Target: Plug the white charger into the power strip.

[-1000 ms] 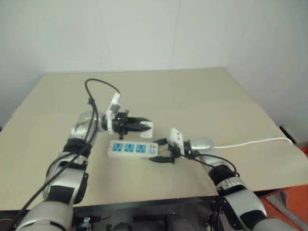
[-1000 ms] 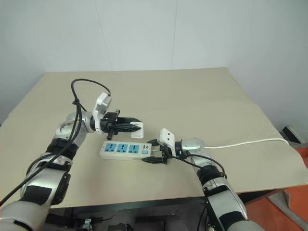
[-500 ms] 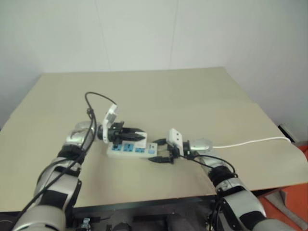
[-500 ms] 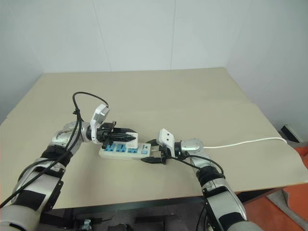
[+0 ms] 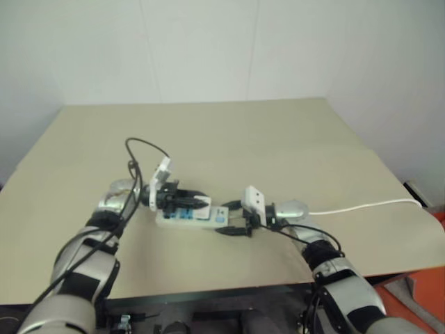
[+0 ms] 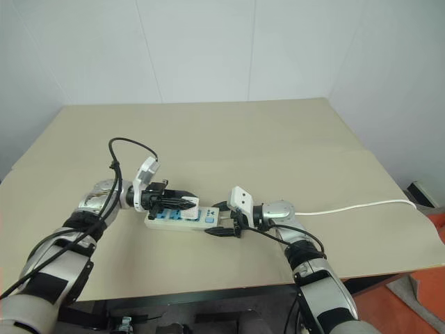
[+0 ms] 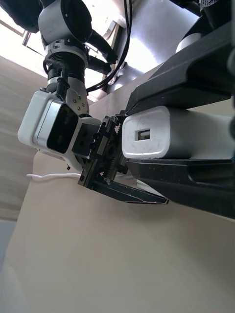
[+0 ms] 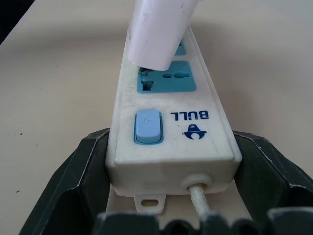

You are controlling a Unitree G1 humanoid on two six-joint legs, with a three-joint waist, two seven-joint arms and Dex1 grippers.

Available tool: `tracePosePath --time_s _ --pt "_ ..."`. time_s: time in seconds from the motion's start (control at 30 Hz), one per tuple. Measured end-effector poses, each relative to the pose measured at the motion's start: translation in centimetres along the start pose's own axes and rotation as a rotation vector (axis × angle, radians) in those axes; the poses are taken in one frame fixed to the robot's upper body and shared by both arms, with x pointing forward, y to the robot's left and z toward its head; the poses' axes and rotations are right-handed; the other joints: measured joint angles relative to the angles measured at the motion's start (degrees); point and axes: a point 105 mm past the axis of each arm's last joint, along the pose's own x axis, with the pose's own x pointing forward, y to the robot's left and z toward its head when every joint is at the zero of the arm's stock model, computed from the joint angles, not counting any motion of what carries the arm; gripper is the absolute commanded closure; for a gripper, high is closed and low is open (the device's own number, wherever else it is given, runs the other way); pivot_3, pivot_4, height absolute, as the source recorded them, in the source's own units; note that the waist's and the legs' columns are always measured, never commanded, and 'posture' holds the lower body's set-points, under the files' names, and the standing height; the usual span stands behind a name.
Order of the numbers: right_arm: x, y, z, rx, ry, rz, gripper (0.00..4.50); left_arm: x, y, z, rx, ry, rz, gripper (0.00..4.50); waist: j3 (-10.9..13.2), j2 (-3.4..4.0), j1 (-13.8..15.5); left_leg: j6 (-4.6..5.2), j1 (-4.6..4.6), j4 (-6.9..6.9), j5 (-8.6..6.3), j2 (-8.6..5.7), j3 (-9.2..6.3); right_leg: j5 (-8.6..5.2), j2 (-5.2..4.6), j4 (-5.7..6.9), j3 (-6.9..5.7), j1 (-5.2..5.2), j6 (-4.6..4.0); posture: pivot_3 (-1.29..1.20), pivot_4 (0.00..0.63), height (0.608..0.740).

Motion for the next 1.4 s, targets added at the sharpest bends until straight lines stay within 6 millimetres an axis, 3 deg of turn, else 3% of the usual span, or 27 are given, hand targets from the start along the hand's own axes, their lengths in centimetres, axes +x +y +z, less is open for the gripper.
tracePosePath --time_s 0.4,1.4 --pt "-0.2 0.1 0.0 -0.002 0.003 -0.003 1.08 0.8 0.3 -0.4 -0.021 0.011 -0.008 3.49 0.0 -0.01 0.2 0.00 -0.03 0.00 0.00 -0.01 0.00 -0.01 0.00 -0.03 0.01 0.00 0.01 0.00 0.150 0.740" --pt "-0.3 0.2 -0.4 -0.005 0.015 -0.027 1.08 0.8 0.0 -1.7 0.214 0.131 -0.036 3.49 -0.5 0.11 1.0 0.00 0.10 -0.02 0.00 -0.01 0.02 -0.03 0.01 -0.03 0.04 0.06 0.02 0.00 0.150 0.740"
